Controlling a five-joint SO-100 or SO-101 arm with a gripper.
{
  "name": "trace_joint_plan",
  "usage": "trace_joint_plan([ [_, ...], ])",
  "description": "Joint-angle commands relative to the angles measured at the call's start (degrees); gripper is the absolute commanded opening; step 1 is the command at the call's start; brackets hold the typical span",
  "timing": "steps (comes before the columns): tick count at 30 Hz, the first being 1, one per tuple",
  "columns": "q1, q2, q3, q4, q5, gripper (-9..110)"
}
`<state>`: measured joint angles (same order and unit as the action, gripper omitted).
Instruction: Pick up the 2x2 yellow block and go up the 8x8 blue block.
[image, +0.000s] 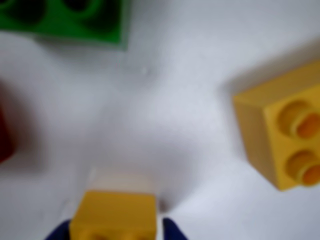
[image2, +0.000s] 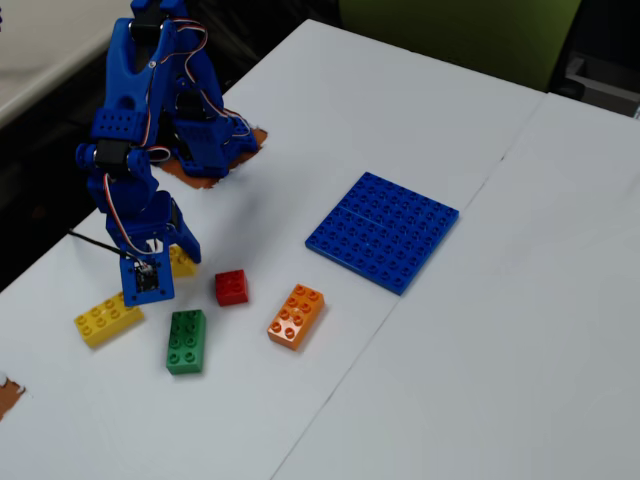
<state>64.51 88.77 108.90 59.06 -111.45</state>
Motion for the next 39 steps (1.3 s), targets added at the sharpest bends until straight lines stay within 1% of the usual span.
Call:
trace_joint_plan([
  [1, -0.62, 0.0, 0.09, -0.53, -0.26, 21],
  [4, -0.88, 0.0, 0.09, -0.53, -0.09, 17],
  [7, -1.23, 0.09, 0.09, -0.44, 0.18, 2],
  [8, -1.32, 0.09, 0.09, -0.35, 0.18, 0],
  [17, -1.85, 2.55, 0.09, 0.7, -0.35, 0],
  [25, -4.39, 11.51, -2.11, 5.71, -0.88, 0],
  [31, -9.4, 15.73, -11.51, 17.67, 0.09, 0],
  [39, -18.81, 24.17, -11.95, 21.18, 5.36, 0],
])
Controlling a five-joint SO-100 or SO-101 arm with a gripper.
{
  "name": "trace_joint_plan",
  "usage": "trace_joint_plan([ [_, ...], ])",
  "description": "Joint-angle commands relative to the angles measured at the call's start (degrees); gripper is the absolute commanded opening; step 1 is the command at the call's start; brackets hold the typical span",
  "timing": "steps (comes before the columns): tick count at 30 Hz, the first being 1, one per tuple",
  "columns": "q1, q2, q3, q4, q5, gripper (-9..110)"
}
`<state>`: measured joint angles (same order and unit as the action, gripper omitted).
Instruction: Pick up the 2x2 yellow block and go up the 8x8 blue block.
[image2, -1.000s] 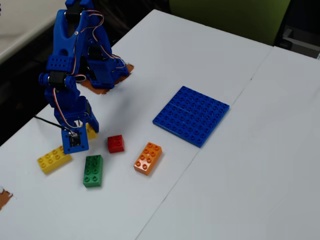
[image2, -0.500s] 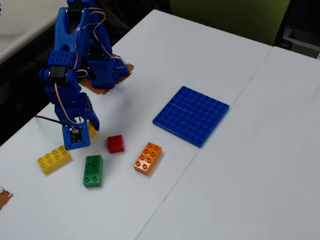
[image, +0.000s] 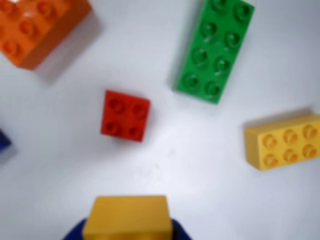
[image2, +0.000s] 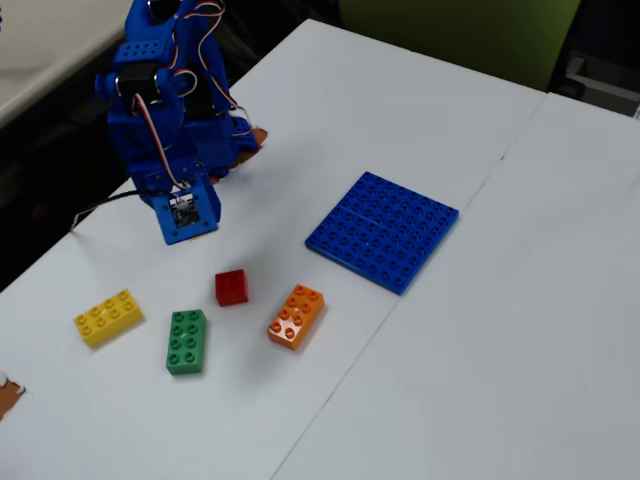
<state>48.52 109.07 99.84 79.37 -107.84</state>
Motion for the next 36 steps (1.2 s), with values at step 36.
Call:
trace_joint_plan([
  [36, -41.66, -23.12, -43.77, 11.51, 18.72, 0],
])
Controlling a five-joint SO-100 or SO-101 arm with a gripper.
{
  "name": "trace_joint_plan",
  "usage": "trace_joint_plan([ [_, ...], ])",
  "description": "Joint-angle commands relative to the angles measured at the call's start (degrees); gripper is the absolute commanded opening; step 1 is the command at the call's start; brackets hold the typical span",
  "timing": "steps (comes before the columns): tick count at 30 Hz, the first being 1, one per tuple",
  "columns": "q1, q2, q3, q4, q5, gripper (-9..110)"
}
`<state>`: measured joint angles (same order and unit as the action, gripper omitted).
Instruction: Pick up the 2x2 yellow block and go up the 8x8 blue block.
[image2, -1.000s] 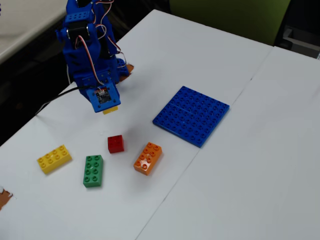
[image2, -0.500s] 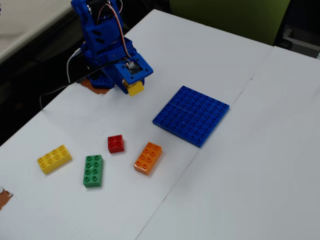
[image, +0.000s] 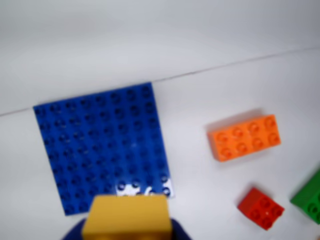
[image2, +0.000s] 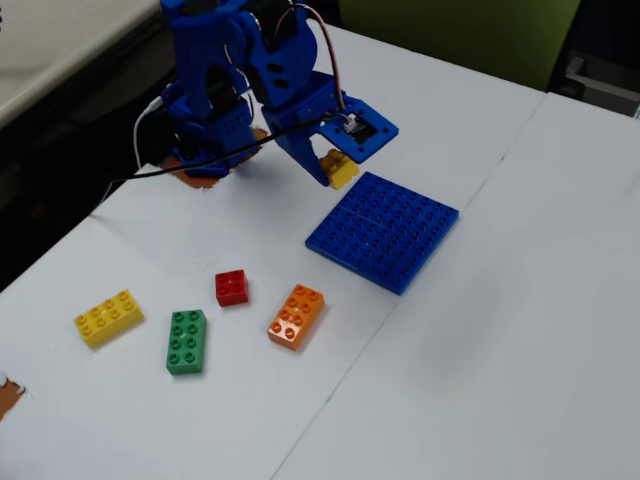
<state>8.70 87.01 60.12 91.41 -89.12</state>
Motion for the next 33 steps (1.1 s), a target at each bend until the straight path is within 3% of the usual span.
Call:
trace_joint_plan([
  [1, -2.46, -2.29, -4.75, -0.53, -0.18, 0],
  [13, -7.73, -13.62, -7.91, -5.54, 1.76, 0],
  [33, -9.67, -18.46, -16.0, 2.2, -1.14, 0],
])
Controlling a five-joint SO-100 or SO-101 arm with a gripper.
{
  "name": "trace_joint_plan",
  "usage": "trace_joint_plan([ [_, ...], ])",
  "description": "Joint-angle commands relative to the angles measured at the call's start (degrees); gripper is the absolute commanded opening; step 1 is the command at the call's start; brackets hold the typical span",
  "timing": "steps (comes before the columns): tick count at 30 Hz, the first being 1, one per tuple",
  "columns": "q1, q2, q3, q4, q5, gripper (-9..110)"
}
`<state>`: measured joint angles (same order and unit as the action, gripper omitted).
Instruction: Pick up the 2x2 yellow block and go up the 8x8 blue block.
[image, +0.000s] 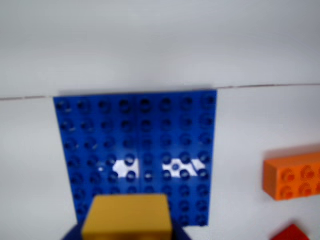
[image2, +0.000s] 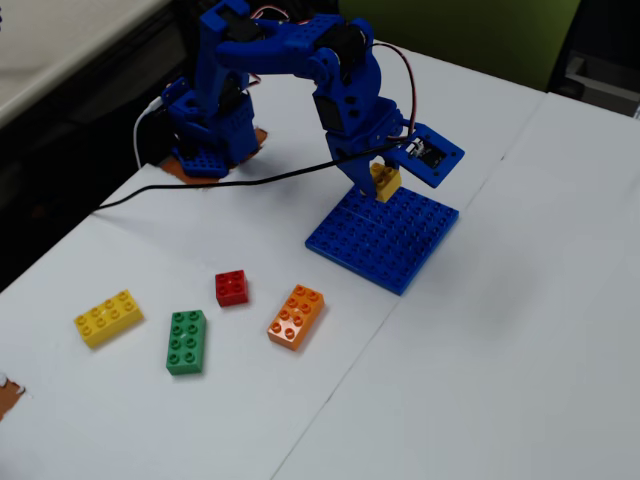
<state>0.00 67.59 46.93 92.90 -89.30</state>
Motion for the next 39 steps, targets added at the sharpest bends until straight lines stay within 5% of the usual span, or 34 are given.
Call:
trace_joint_plan([
  [1, -0.97, 0.97, -2.81, 0.97, -1.32, 0],
  [39, 0.35, -4.39, -12.66, 5.8, -2.11, 0],
])
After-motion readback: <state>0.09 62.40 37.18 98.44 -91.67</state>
